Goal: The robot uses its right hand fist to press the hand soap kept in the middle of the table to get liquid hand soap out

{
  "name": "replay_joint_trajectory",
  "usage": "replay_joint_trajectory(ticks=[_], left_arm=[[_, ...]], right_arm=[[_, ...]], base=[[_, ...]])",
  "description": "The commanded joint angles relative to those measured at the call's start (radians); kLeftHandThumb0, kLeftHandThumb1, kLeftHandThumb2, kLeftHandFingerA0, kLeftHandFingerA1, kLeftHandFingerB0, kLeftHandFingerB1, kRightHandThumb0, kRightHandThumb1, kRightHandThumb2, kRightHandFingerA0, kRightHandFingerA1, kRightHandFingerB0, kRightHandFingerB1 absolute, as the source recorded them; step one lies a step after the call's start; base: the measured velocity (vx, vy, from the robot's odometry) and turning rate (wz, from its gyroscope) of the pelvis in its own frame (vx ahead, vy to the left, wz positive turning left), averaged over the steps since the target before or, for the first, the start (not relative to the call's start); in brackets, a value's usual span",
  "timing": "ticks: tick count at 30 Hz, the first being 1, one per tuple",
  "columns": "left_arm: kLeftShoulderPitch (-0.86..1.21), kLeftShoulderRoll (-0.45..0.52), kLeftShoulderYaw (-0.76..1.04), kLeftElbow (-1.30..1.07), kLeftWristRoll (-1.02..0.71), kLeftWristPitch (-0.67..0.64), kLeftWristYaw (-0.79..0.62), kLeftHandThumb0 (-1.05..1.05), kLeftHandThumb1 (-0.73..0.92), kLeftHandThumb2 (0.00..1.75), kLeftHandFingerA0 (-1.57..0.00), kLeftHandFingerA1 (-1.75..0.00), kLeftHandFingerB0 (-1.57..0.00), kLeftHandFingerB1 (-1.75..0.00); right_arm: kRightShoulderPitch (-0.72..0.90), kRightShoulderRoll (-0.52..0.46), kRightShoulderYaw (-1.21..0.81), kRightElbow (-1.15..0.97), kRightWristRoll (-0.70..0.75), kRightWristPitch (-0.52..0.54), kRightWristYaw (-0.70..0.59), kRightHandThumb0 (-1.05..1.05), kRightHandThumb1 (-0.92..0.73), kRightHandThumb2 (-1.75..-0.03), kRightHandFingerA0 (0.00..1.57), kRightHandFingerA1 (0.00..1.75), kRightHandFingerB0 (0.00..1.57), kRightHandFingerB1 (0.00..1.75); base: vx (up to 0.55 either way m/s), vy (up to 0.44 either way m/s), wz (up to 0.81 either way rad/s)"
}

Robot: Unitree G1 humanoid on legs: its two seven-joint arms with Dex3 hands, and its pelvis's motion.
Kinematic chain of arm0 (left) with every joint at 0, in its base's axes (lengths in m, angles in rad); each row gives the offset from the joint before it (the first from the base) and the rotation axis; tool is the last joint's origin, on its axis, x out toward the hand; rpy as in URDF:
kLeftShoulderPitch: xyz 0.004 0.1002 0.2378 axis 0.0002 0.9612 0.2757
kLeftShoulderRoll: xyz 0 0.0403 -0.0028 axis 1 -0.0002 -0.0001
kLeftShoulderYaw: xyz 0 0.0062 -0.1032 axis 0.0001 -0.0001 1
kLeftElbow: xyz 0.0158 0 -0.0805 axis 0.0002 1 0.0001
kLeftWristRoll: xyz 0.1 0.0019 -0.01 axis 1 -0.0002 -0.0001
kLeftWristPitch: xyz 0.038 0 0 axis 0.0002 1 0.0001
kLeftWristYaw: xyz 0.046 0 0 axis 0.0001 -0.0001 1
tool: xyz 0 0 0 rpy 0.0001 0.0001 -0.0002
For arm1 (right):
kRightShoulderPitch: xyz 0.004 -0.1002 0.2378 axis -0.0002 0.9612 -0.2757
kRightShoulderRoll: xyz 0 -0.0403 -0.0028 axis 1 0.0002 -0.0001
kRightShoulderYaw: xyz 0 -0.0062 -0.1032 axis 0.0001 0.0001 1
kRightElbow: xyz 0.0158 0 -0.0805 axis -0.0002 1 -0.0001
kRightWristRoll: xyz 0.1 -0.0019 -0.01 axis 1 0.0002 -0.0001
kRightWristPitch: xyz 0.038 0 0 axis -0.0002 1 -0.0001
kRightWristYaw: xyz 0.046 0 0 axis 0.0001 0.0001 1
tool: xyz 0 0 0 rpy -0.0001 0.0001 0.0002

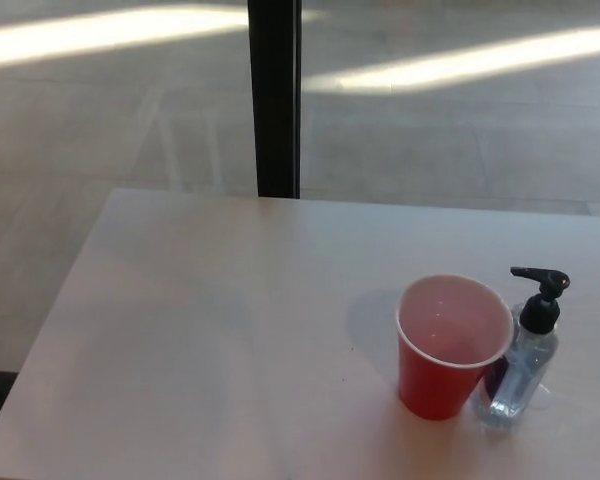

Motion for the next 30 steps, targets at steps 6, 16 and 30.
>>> replay_joint_trajectory(ticks=[6,16,30], left_arm=[[0.005,0.04,0.006,0.017,-0.005,0.027,0.009,-0.49,0.89,1.29,-0.49,-0.97,-0.3,-0.81],[0.013,0.039,0.016,-0.005,-0.013,0.028,0.011,-0.48,0.9,1.26,-0.49,-0.96,-0.33,-0.85],[0.008,0.042,0.026,-0.022,-0.021,0.031,-0.009,-0.47,0.92,1.31,-0.46,-0.95,-0.27,-0.83]], right_arm=[[0.124,0.192,-0.003,0.146,-0.128,-0.06,-0.24,-0.58,-0.63,-1.07,0.96,1.75,0.12,1.24],[0.138,0.222,0.048,0.173,-0.135,-0.07,-0.236,-0.34,-0.29,-1.43,1.29,1.75,0.84,1.44],[0.209,0.17,0.163,0.138,-0.116,0.065,-0.122,-0.35,-0.39,-1.11,0.84,1.57,0.66,1.15]], base=[[0.0,0.0,0.0],[0.0,0.0,0.0],[0.0,0.0,0.0]])
